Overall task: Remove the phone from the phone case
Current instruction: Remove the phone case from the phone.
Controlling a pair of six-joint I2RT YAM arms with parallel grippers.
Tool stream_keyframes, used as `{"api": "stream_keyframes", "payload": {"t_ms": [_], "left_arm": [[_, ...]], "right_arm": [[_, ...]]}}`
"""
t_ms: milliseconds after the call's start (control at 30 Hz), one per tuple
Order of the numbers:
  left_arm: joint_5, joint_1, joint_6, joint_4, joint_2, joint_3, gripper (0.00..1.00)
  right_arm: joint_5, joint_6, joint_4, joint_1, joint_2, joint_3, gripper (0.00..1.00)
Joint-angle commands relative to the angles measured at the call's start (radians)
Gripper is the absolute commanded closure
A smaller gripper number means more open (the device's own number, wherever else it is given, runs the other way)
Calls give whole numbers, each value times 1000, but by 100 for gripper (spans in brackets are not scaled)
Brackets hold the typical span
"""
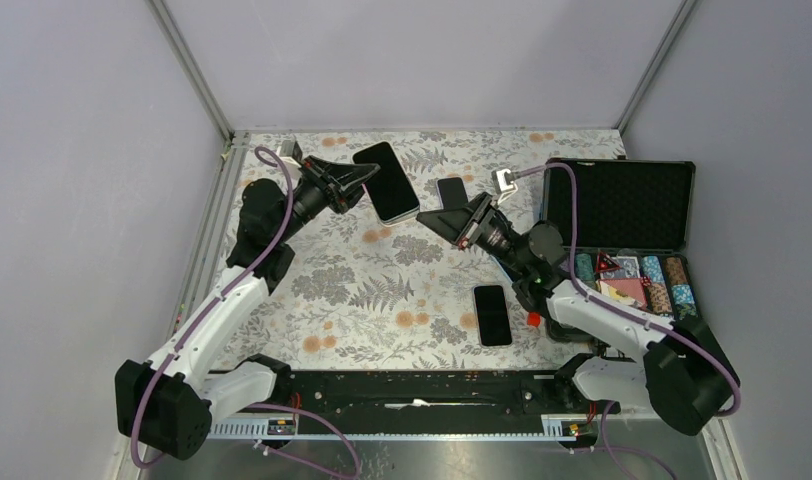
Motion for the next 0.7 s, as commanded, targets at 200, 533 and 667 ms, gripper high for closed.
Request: {"api": "stream_keyframes", "payload": {"t_ms": [200,533,667], "left_arm": [[103,-23,-127,288,-40,57,100],[96,-22,-55,264,-8,22,100],[98,-22,-34,264,26,29,100]], "right_arm": [[23,164,195,-41,179,-63,75],[36,34,72,-41,12,-95,47],[81,-100,-111,-40,-142,-124,36]]}}
